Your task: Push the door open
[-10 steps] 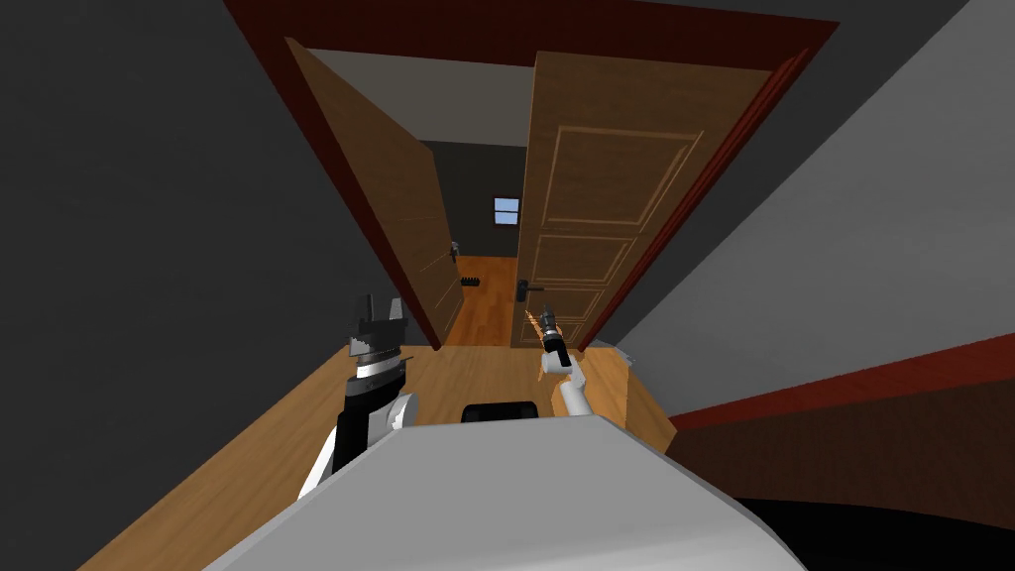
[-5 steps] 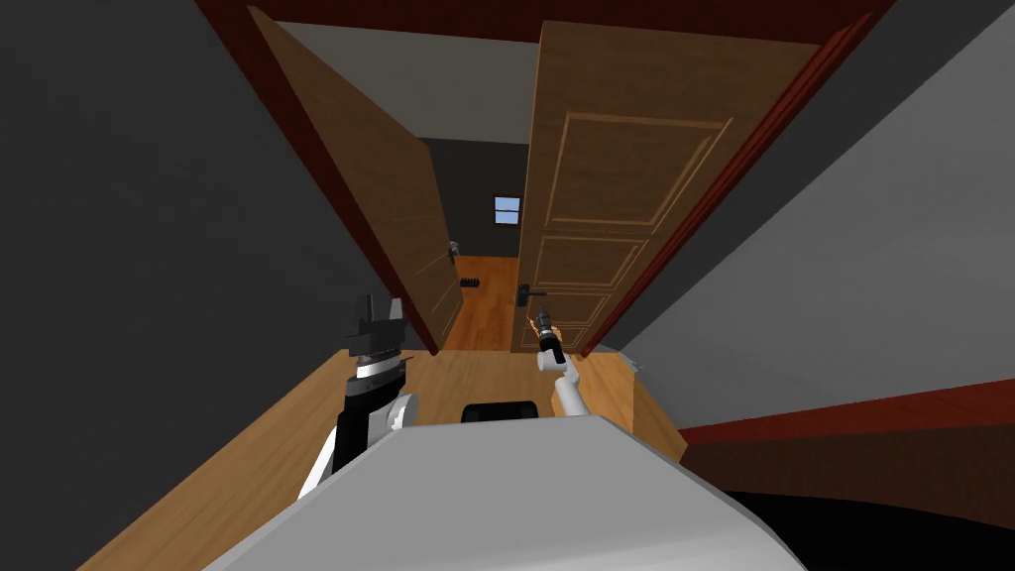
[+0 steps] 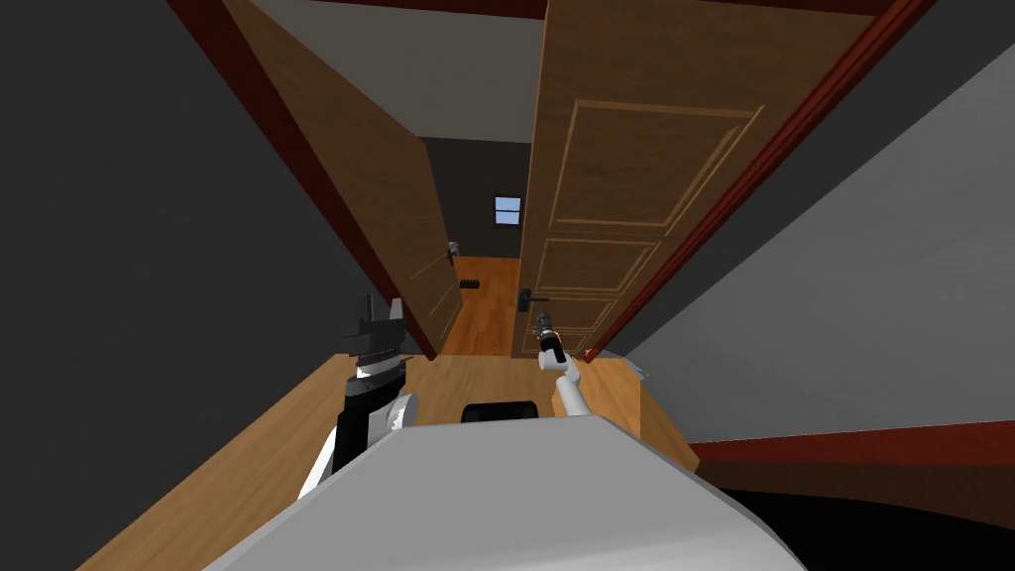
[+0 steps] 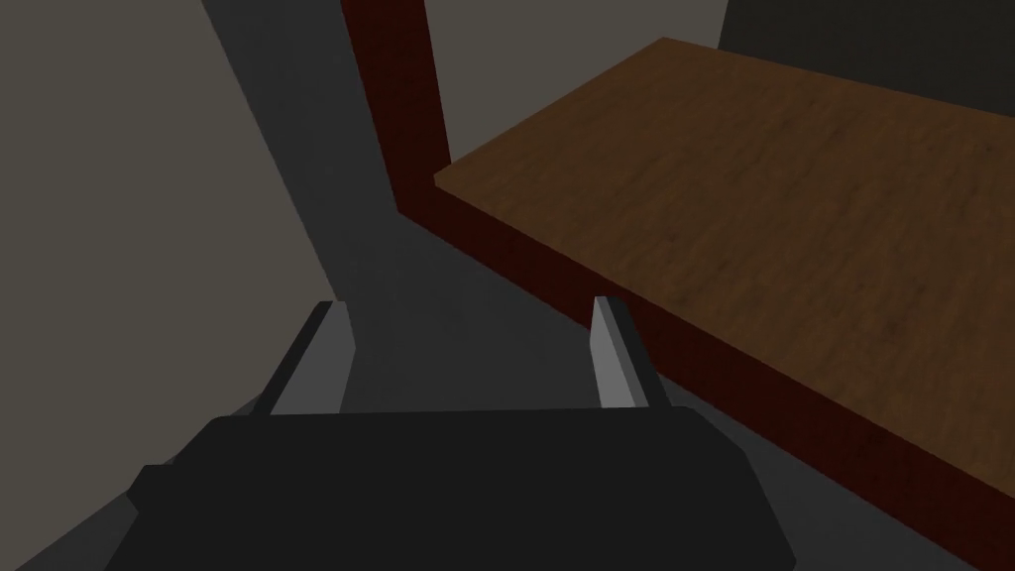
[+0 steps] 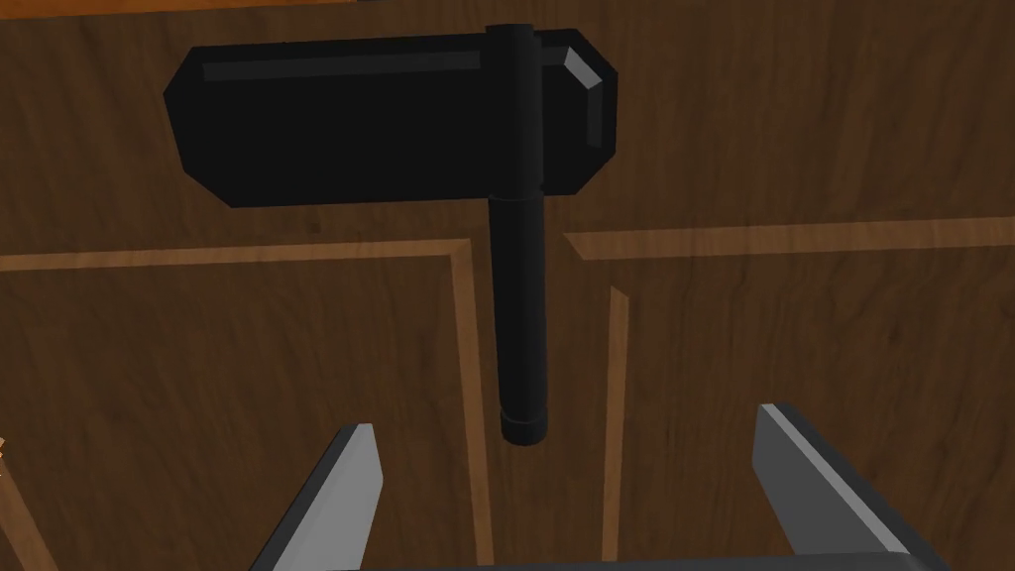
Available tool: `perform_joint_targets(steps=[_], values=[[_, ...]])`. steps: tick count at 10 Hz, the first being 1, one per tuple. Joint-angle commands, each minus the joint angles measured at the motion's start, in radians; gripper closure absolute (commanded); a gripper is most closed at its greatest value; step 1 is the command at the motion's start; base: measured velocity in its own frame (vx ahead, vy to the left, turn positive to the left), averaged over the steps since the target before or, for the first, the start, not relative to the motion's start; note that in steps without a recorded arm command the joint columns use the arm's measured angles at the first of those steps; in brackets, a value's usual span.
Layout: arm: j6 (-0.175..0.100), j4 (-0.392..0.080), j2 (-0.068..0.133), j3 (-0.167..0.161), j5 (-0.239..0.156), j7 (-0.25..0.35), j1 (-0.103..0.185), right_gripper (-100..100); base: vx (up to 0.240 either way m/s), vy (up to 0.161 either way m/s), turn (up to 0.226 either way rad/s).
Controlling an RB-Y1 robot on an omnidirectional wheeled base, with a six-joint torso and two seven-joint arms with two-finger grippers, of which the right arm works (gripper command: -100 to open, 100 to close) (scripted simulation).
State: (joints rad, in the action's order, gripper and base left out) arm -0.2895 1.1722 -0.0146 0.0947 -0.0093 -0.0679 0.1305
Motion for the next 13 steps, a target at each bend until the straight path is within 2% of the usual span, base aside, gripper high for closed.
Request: perform_joint_targets(steps=[1,3,4,5,8,9,10,13], values=[[-0.008,-0.015,0.025,0.004,-0.002,0.002,0.007,-100,0.159,0.025,0.015],[-0.010,-0.022,0.037,0.008,-0.003,0.002,0.011,-100,0.178,-0.008,0.018],[-0.012,-0.025,0.036,0.010,-0.003,0.002,0.013,-100,0.208,-0.004,0.013],[-0.013,-0.029,0.030,0.012,-0.004,0.002,0.015,-100,0.210,-0.040,0.011],[-0.016,-0.038,-0.018,0.018,-0.005,0.003,0.020,-100,0.177,-0.021,0.018],[-0.011,-0.026,-0.006,0.015,-0.005,0.004,0.012,-100,0.073,0.016,0.002],[-0.011,-0.026,-0.006,0.015,-0.005,0.004,0.012,100,-0.009,-0.004,-0.001],[-0.011,-0.026,-0.006,0.015,-0.005,0.004,0.012,100,-0.012,-0.004,0.007]])
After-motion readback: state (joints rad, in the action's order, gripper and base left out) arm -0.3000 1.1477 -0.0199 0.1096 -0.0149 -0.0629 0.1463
